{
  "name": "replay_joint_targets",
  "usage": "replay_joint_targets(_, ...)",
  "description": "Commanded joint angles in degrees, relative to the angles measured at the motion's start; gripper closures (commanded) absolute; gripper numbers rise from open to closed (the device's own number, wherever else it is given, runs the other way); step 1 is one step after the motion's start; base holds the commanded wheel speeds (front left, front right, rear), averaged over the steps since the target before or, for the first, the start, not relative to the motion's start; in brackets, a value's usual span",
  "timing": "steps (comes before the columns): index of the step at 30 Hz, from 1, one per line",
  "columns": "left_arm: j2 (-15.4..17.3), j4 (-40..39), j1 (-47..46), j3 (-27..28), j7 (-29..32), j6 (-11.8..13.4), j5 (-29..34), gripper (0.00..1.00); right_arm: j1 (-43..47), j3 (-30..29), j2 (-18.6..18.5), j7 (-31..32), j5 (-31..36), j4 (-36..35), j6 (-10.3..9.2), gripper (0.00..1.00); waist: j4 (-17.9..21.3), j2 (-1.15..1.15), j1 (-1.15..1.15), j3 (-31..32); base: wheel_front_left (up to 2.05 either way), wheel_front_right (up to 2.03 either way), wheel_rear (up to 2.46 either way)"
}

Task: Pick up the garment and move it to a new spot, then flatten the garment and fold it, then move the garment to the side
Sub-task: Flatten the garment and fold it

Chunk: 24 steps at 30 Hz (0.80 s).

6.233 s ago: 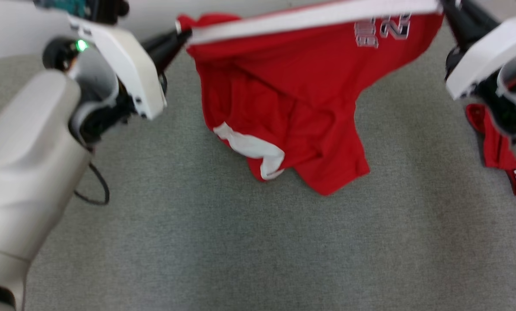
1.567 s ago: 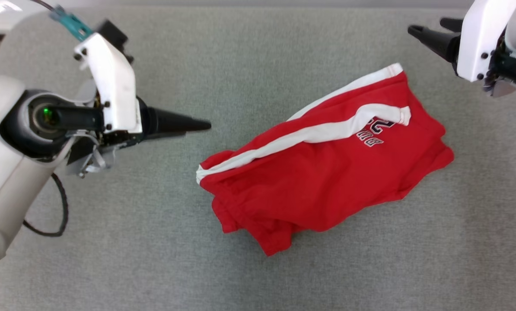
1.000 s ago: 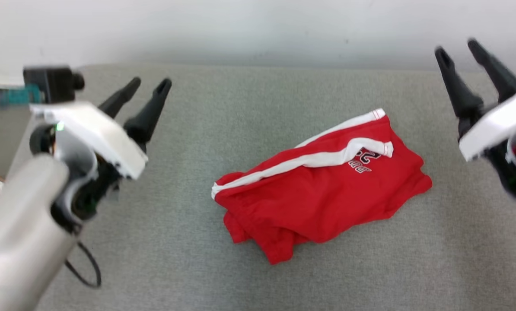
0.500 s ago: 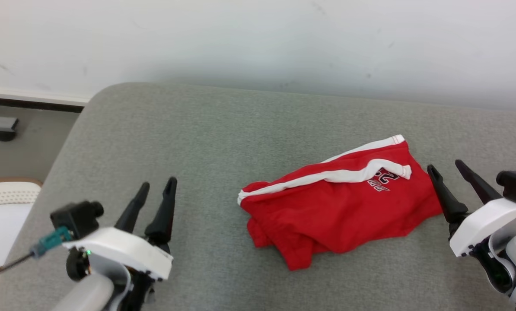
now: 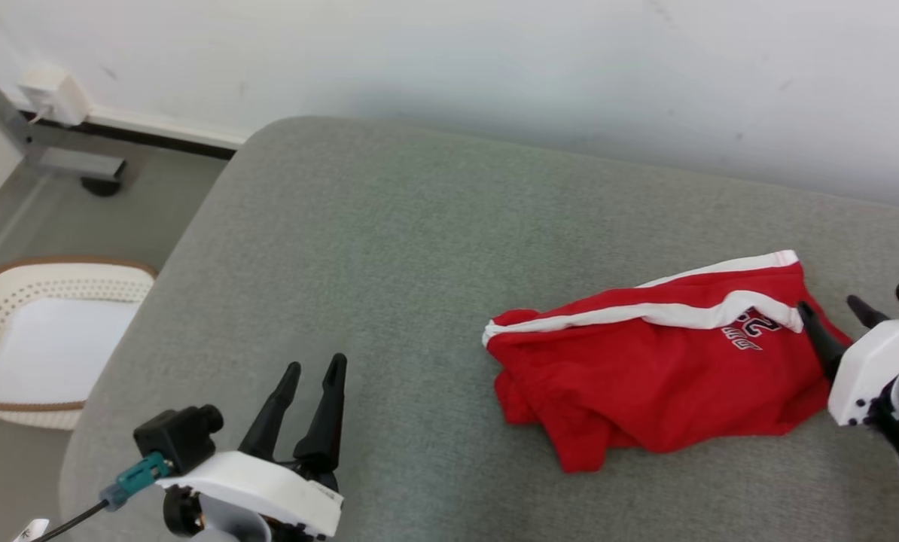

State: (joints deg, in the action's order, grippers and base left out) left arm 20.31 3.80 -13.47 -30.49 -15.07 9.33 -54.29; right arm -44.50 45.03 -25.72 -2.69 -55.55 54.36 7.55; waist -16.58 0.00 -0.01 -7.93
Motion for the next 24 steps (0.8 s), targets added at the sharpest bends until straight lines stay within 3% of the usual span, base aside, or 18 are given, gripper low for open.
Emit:
replay_joint_targets(1,-0.2,0.5,0.4,0.0,-0.1,-0.3,1.1,0.00,-1.3,0.3,-0.9,1.2,-0.3,1.4,-0.15,0.00,-1.6,0.00,0.01,-1.3,0.00,0.00,0.00)
replay_joint_targets(12,-3.0,2.3,-0.6,1.3,-0.1,-2.3,2.4,0.00,-5.8,0.7,-4.2,13.7,-6.5,7.0,-0.15,0.00,-6.8,0.00,0.01,-5.5,0.00,0.00,0.00)
replay_joint_targets(18,-3.9,3.5,-0.2,1.8,-0.1,-3.1,3.0,0.00,-3.9,1.2,-2.7,28.0,-11.4,10.2,-0.15,0.00,-7.3,0.00,0.01,-5.7,0.00,0.00,0.00)
replay_joint_targets(24,-4.2,4.1,-0.2,1.8,-0.1,-3.2,3.5,0.00,-4.4,2.7,-1.5,38.9,-14.1,7.0,0.11,0.00,-7.5,0.00,0.01,-5.6,0.00,0.00,0.00)
